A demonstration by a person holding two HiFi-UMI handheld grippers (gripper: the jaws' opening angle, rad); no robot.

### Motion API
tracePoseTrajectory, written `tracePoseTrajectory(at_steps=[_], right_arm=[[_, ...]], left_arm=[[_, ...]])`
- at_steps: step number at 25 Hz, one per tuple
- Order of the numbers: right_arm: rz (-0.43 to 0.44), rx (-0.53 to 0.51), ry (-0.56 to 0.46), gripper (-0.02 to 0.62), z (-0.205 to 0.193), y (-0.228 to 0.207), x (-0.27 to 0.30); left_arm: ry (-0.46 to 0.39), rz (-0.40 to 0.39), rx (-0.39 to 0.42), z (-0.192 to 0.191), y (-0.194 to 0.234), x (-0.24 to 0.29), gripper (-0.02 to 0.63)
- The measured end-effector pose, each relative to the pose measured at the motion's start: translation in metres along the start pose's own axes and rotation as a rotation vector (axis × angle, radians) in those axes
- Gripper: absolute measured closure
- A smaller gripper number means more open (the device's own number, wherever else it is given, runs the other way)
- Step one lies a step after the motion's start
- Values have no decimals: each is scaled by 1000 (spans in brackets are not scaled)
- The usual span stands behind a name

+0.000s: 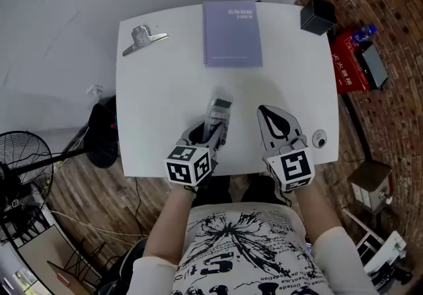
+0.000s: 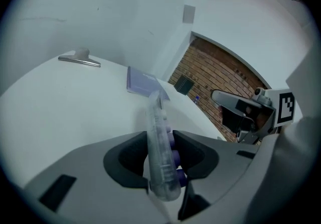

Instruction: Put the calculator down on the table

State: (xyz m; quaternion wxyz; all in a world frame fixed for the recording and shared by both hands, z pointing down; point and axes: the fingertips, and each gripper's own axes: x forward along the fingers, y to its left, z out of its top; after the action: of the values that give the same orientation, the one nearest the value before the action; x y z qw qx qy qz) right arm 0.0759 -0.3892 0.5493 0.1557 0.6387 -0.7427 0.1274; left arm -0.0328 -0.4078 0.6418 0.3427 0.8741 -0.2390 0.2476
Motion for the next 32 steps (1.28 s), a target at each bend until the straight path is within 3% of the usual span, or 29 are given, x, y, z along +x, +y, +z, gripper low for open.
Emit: tracePoseTrajectory(at_steps=[7, 12, 15, 19, 24, 32], right_arm=[[13, 6, 15, 580, -1, 0, 8], [16, 8, 30, 581, -5, 2, 14], [15, 16, 35, 581, -3, 5, 14], [-11, 50, 20, 581, 7, 3, 11], [-45, 68, 0, 580, 20, 5, -1], [-84, 60, -52, 580, 54, 16, -37]], left_arm=[[19, 89, 26, 0, 17, -4, 413], [14, 100, 17, -1, 31, -4, 393], [28, 171, 72, -2, 45, -7, 396], [26, 183, 127, 3, 46, -13, 391], [-77, 175, 189, 34, 34, -43, 427], [-312, 110, 397, 114, -21, -122, 537]])
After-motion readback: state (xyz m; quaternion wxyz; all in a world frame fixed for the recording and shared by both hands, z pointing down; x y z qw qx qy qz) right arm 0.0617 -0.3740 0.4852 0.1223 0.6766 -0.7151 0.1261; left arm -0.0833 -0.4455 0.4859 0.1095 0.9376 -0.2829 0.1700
